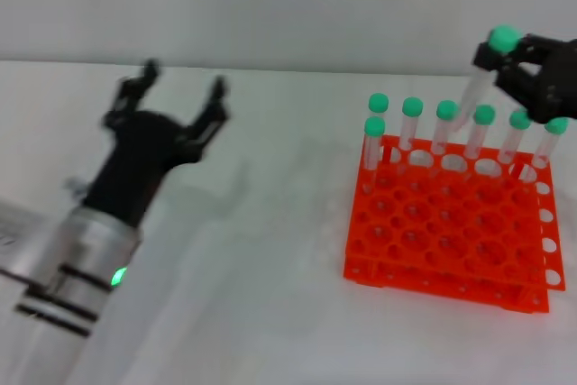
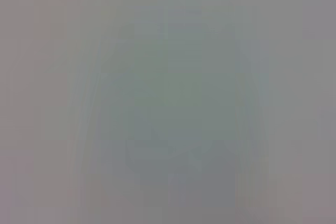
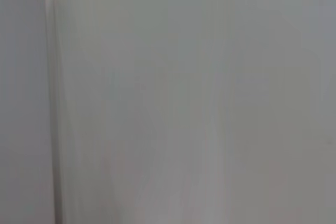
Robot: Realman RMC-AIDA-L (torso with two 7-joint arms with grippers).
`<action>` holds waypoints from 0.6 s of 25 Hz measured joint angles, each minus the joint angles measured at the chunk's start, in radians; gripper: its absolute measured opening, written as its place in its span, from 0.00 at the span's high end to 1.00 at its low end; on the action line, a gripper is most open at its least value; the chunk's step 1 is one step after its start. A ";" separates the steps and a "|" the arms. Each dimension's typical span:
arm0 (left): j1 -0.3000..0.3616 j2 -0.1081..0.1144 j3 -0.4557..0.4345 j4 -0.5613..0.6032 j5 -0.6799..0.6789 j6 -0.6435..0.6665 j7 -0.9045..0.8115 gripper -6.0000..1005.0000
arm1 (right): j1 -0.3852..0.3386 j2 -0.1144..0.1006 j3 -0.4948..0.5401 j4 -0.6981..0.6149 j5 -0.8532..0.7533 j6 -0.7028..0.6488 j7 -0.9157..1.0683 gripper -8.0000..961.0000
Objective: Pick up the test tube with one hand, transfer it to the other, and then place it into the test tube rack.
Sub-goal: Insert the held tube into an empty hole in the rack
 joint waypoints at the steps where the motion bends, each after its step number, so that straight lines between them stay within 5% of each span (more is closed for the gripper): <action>1: 0.020 0.000 -0.005 -0.012 -0.030 0.004 0.000 0.12 | 0.010 0.002 -0.019 0.013 0.004 -0.021 -0.015 0.77; 15: 0.051 0.001 -0.010 -0.136 -0.122 -0.025 -0.060 0.12 | 0.111 0.015 -0.167 0.188 0.056 -0.153 -0.158 0.74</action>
